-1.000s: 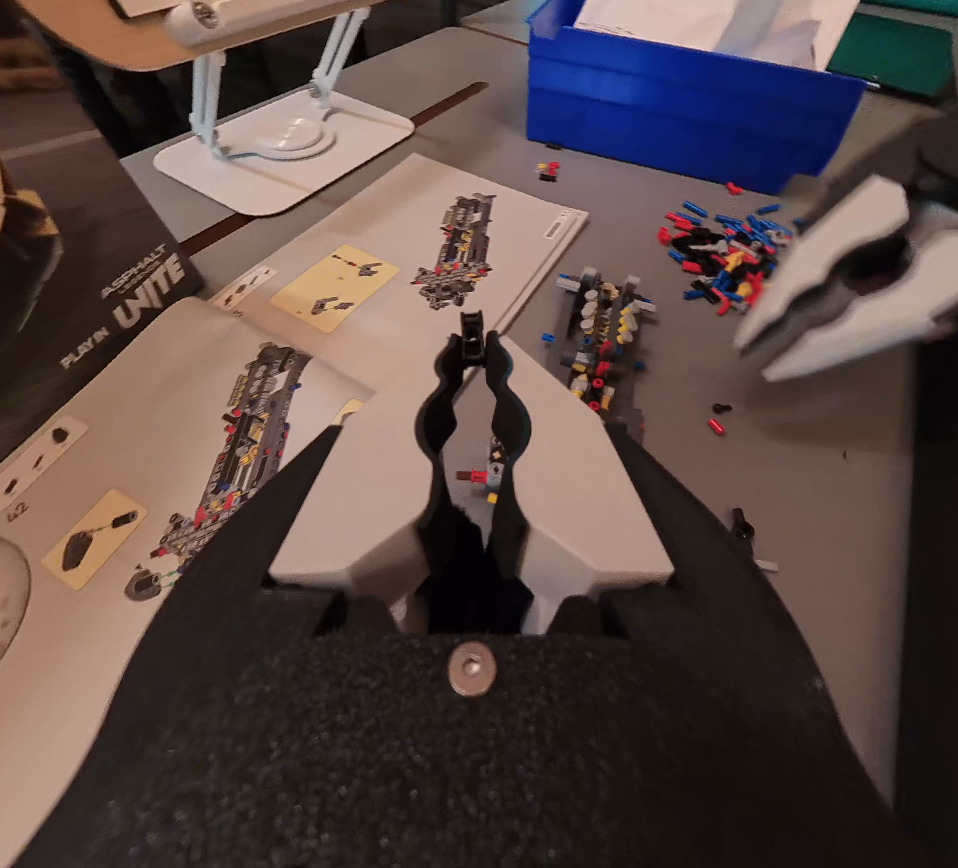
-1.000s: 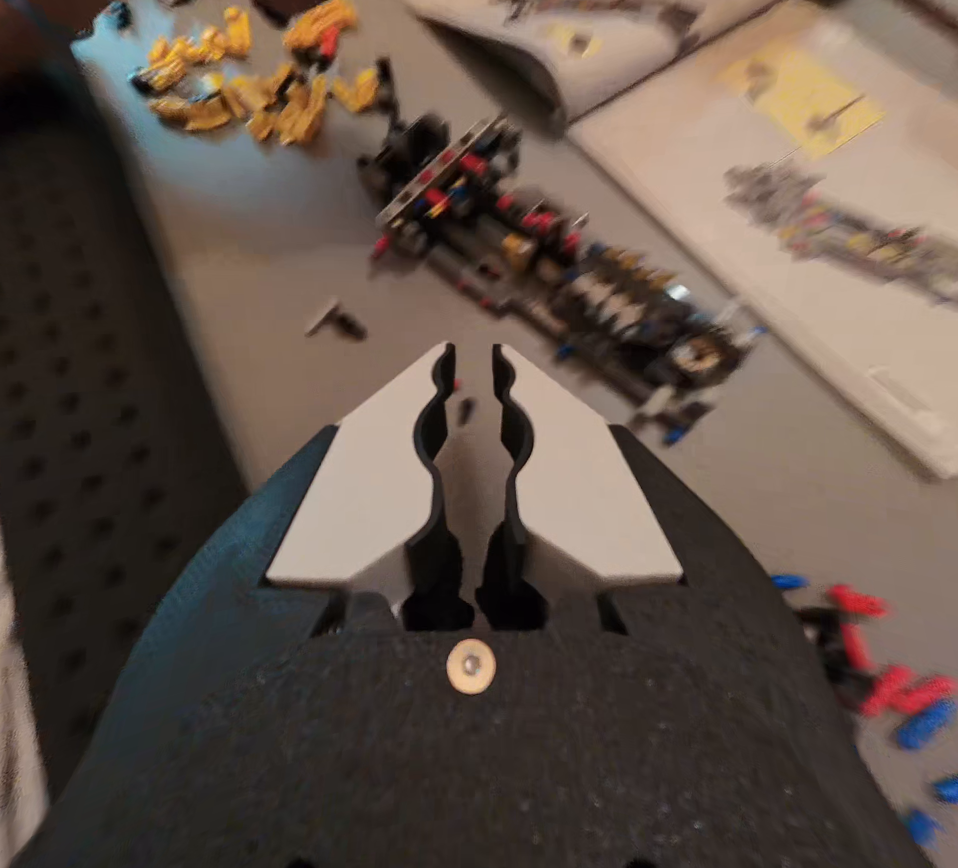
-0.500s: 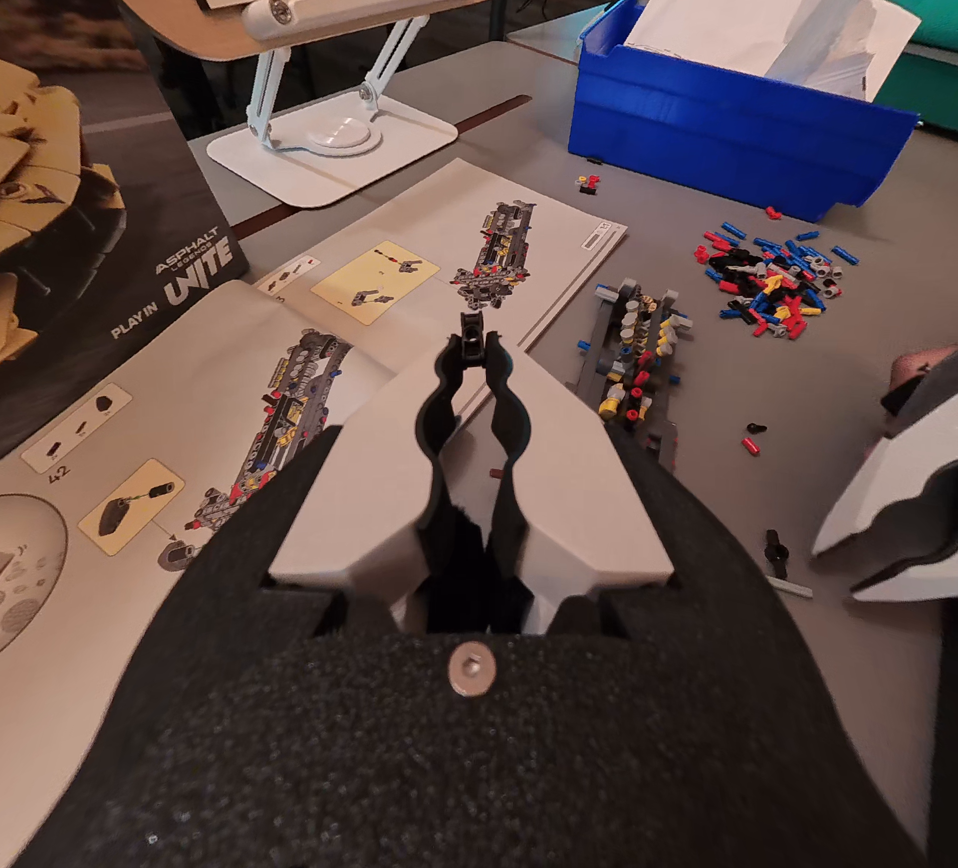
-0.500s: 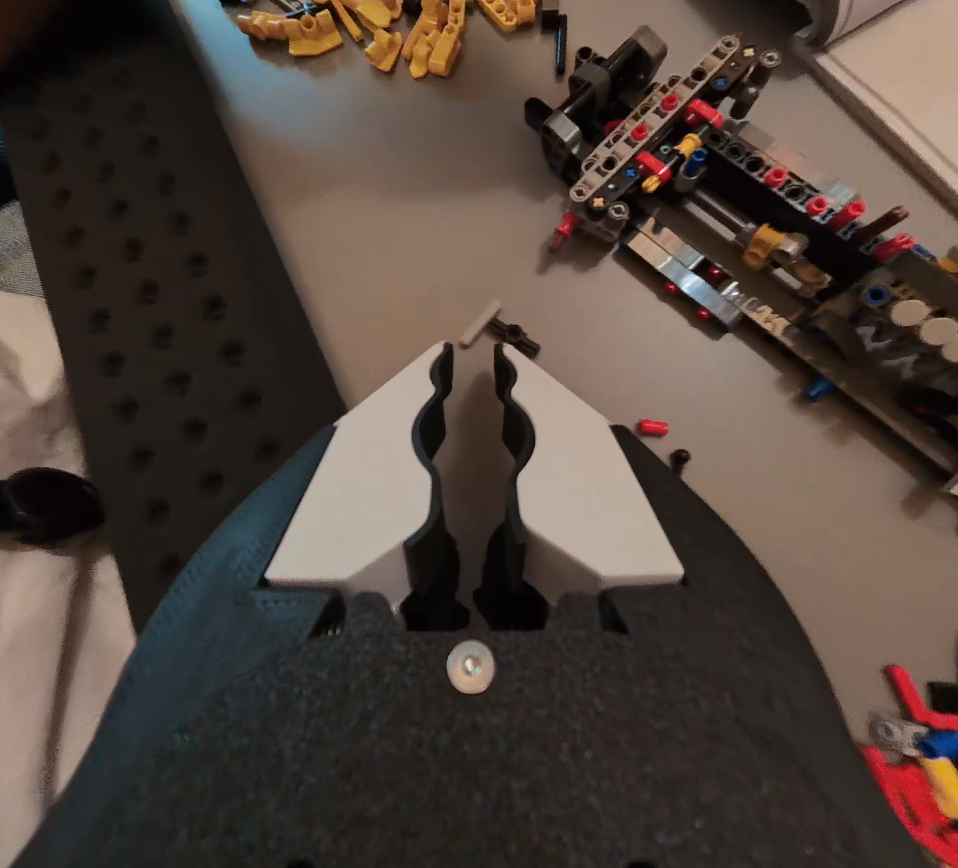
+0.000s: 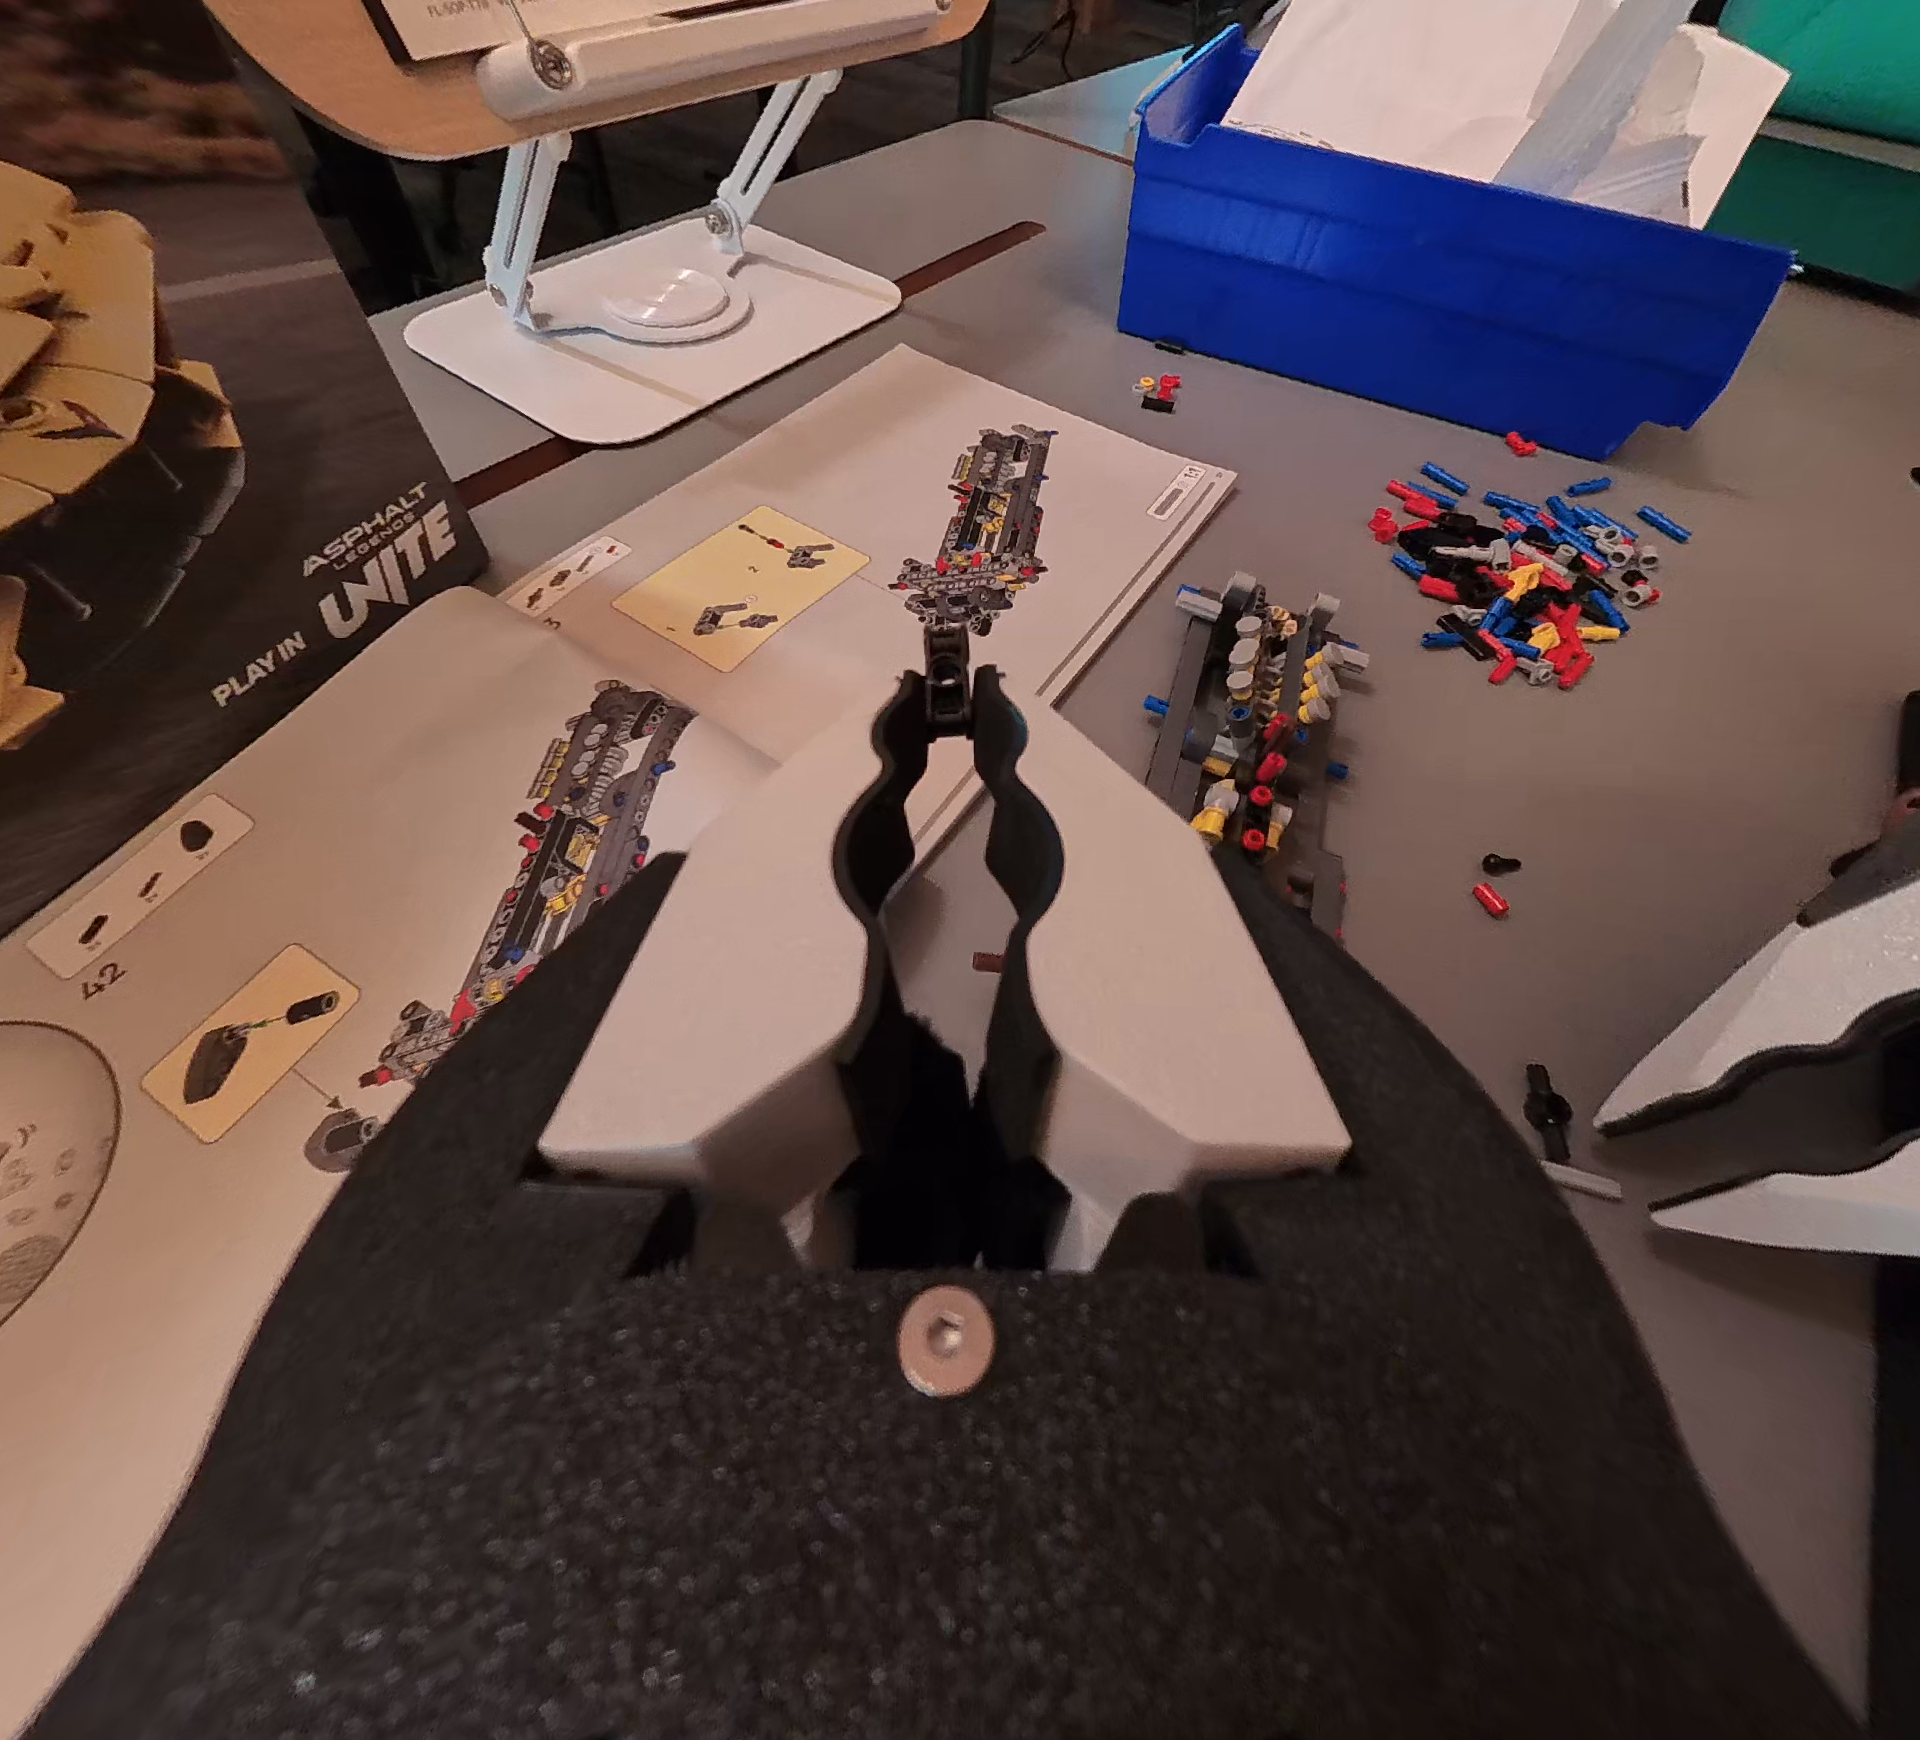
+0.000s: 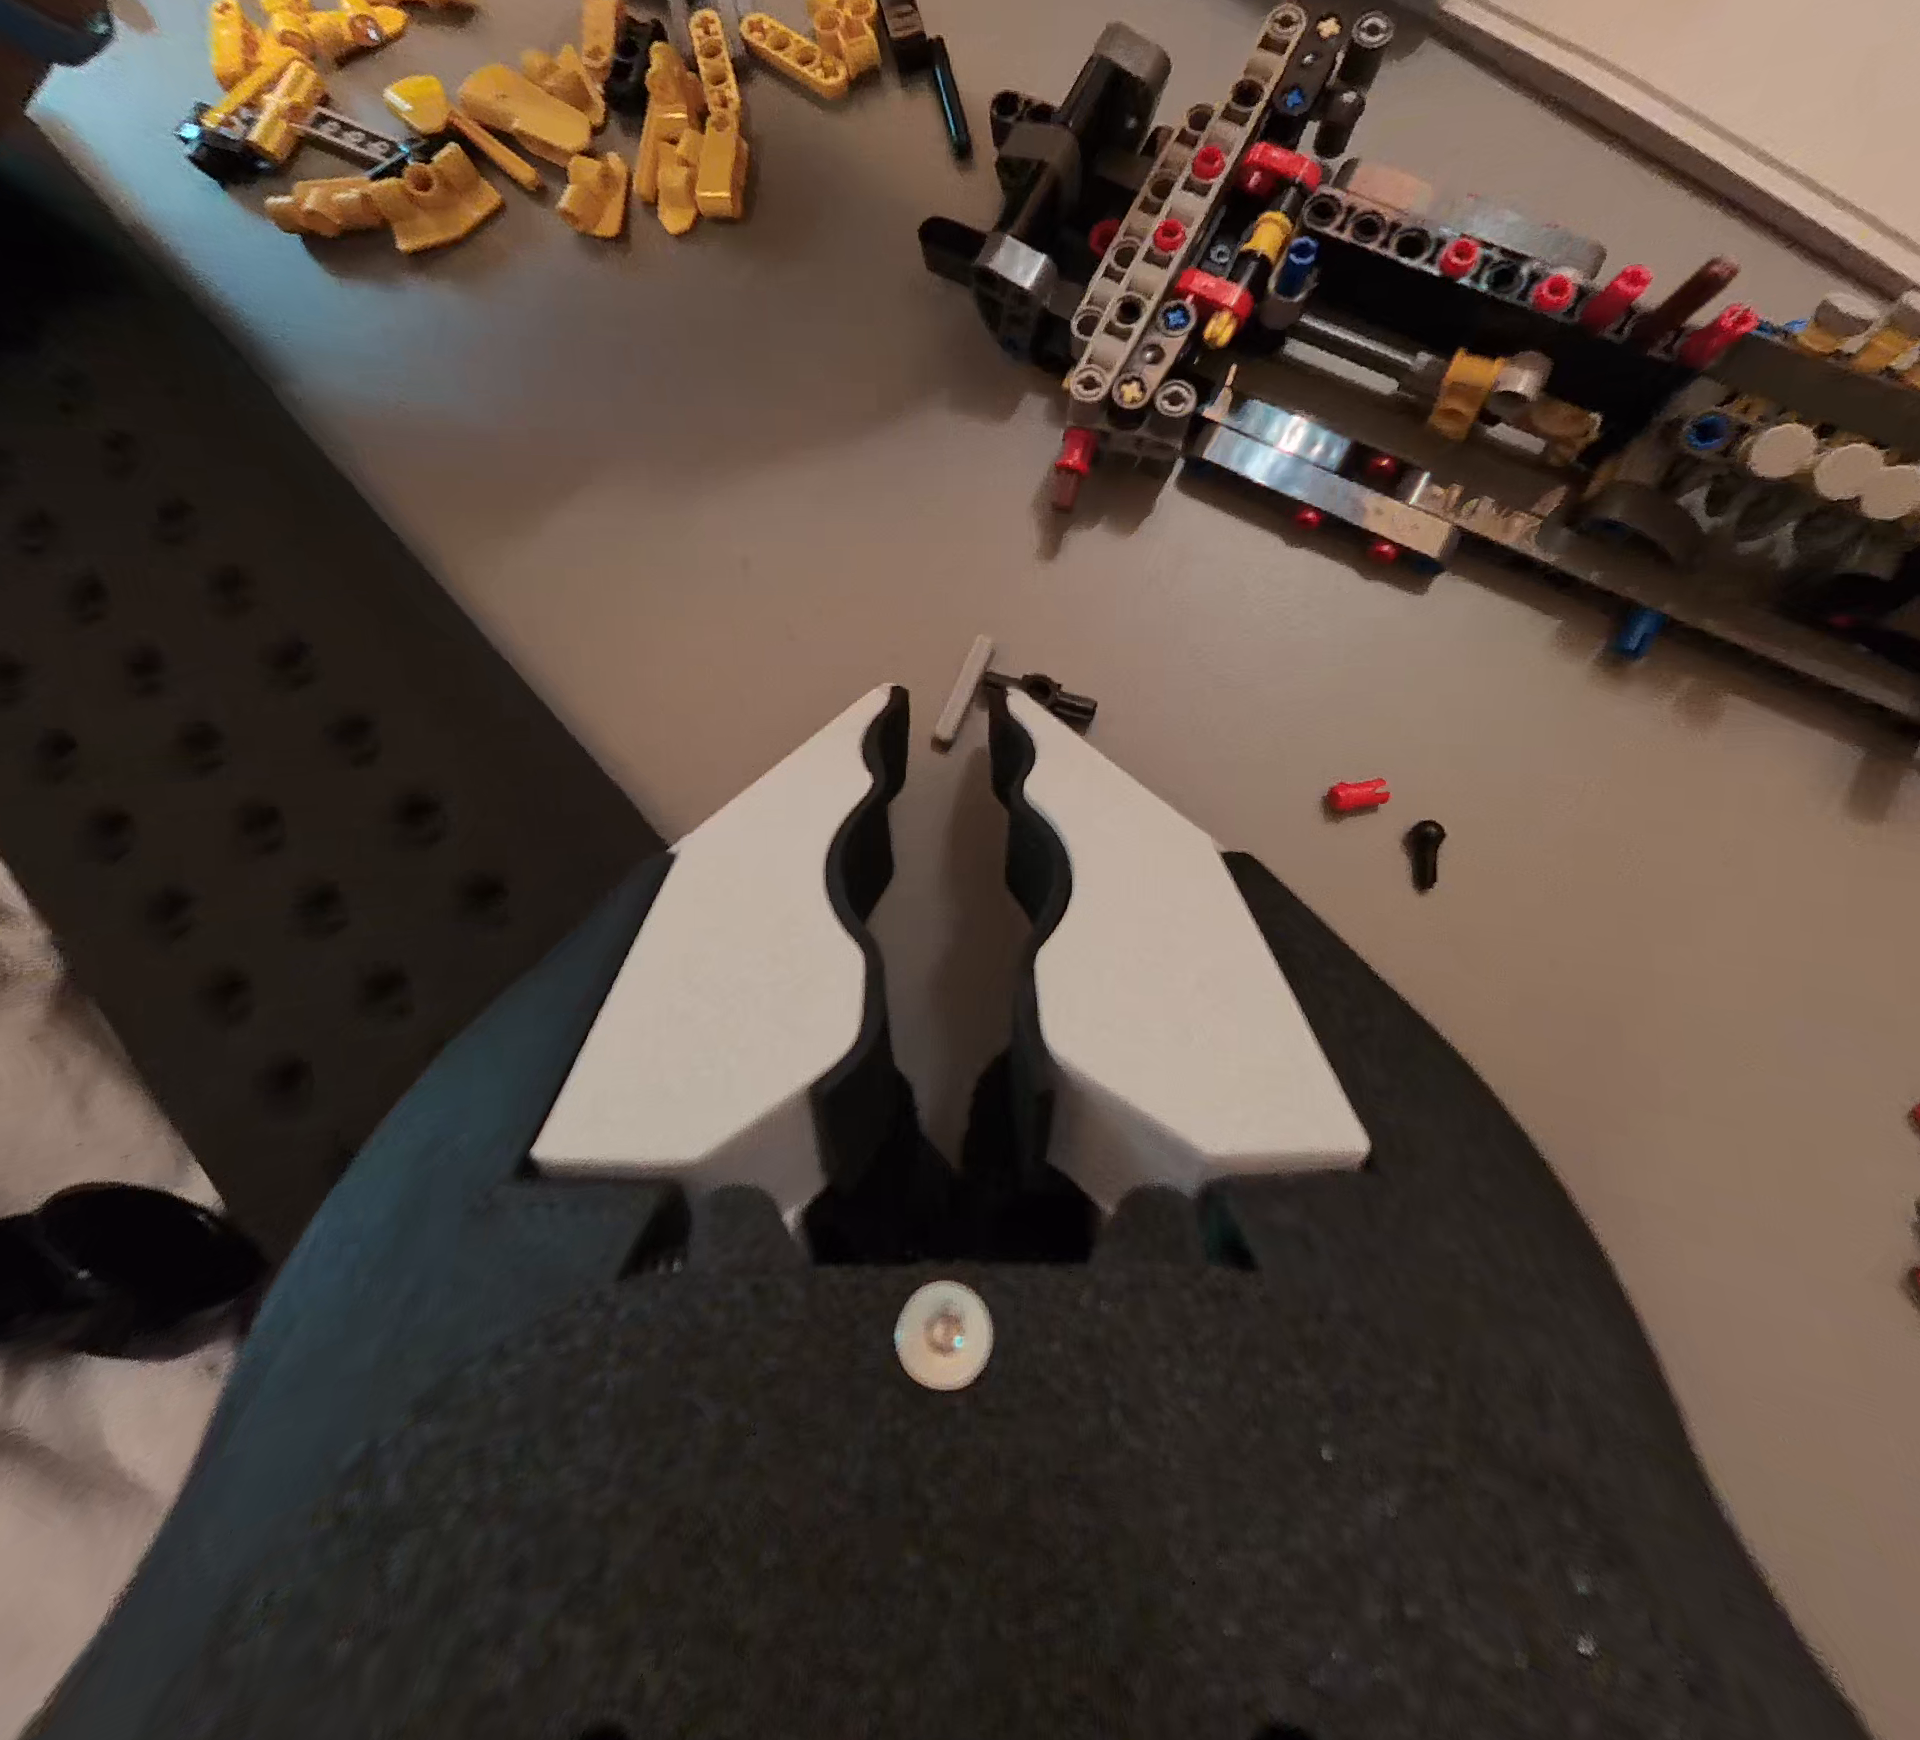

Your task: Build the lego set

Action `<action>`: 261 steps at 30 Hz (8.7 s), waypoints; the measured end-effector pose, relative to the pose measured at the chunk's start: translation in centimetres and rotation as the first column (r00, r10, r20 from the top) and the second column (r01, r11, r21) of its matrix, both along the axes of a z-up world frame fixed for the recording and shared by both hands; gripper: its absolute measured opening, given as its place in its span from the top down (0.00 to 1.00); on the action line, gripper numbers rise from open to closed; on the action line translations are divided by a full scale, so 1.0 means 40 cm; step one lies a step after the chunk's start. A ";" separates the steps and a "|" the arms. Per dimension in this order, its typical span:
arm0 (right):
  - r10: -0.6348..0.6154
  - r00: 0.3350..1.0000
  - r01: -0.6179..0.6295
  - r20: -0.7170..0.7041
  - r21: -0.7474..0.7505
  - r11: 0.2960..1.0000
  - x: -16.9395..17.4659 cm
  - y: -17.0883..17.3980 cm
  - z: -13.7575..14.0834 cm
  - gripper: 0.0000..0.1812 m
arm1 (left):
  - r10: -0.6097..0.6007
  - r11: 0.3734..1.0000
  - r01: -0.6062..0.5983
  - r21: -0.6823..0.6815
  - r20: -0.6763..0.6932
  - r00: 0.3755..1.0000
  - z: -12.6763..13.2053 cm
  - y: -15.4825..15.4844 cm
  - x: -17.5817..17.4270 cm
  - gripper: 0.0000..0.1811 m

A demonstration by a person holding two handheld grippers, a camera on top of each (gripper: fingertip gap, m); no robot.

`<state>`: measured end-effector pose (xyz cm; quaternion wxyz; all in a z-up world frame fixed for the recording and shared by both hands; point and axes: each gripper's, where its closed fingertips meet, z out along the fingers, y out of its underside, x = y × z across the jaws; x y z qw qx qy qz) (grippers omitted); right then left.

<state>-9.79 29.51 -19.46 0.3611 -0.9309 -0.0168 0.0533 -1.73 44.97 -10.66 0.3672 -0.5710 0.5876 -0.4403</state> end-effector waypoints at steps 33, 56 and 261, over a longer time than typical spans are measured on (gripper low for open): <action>-0.038 0.987 0.117 -0.153 0.546 0.829 0.179 0.130 0.247 0.99 | -0.360 0.907 0.347 -0.239 -0.011 0.933 -0.030 -0.246 0.005 0.96; -0.035 0.996 0.068 -0.084 0.423 0.904 0.175 0.131 0.158 0.99 | -0.381 0.912 0.371 -0.176 -0.021 0.924 -0.041 -0.273 0.008 0.96; -0.101 0.723 -0.473 0.684 0.596 0.648 0.151 0.262 0.323 0.99 | -0.397 0.824 0.411 -0.389 0.120 0.910 0.054 -0.136 -0.062 0.96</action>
